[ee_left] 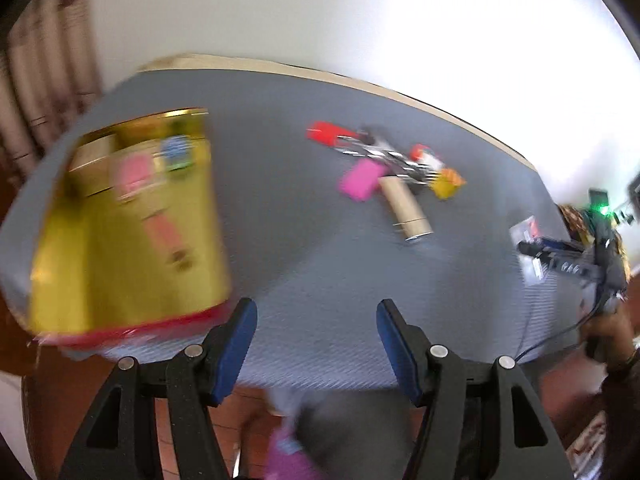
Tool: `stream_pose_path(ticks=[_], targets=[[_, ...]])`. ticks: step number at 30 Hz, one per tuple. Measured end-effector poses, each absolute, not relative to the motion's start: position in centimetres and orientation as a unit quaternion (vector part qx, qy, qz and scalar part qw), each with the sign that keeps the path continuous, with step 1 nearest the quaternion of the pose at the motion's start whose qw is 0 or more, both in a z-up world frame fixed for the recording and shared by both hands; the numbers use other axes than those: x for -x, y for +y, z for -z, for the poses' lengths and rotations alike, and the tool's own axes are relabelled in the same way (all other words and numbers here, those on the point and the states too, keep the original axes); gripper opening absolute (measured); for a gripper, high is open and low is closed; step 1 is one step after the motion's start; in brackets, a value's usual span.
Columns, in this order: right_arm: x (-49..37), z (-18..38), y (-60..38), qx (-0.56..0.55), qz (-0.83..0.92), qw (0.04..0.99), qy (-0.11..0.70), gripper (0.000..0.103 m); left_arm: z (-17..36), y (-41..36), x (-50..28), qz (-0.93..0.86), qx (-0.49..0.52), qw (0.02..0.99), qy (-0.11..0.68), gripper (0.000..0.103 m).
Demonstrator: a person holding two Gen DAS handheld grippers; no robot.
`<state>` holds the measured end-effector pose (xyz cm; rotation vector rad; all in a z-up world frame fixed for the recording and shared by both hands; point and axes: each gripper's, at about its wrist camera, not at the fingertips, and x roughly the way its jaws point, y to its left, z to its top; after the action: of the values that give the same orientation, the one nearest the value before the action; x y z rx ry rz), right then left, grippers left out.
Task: Organize rigid objects
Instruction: 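Move the right gripper to the blue-and-red floss box and grasp it, then grasp the gold ribbed tube with the left gripper and release it in the tin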
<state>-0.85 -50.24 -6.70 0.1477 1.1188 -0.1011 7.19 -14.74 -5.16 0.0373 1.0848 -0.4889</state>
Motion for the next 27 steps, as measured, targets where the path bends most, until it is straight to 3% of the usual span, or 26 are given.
stream_pose_path(ticks=[10, 22, 24, 26, 27], targets=[[2.1, 9.5, -52.3, -0.086, 0.052, 0.852, 0.514, 0.059, 7.8, -26.6, -15.1, 0.22, -0.067, 0.79, 0.568, 0.064], [3.6, 9.5, -52.9, -0.101, 0.039, 0.867, 0.486, 0.06, 12.5, -31.1, -18.5, 0.167, -0.12, 0.767, 0.607, 0.063], [3.4, 9.5, -52.9, -0.104, 0.039, 0.868, 0.483, 0.062, 12.4, -31.3, -18.4, 0.167, -0.118, 0.783, 0.588, 0.05], [3.4, 9.7, -53.0, -0.106, 0.038, 0.869, 0.481, 0.063, 12.2, -31.5, -18.3, 0.175, -0.113, 0.784, 0.585, 0.029], [3.5, 9.8, -53.0, -0.107, 0.039, 0.87, 0.48, 0.063, 12.1, -31.4, -18.3, 0.175, -0.11, 0.784, 0.585, 0.029]])
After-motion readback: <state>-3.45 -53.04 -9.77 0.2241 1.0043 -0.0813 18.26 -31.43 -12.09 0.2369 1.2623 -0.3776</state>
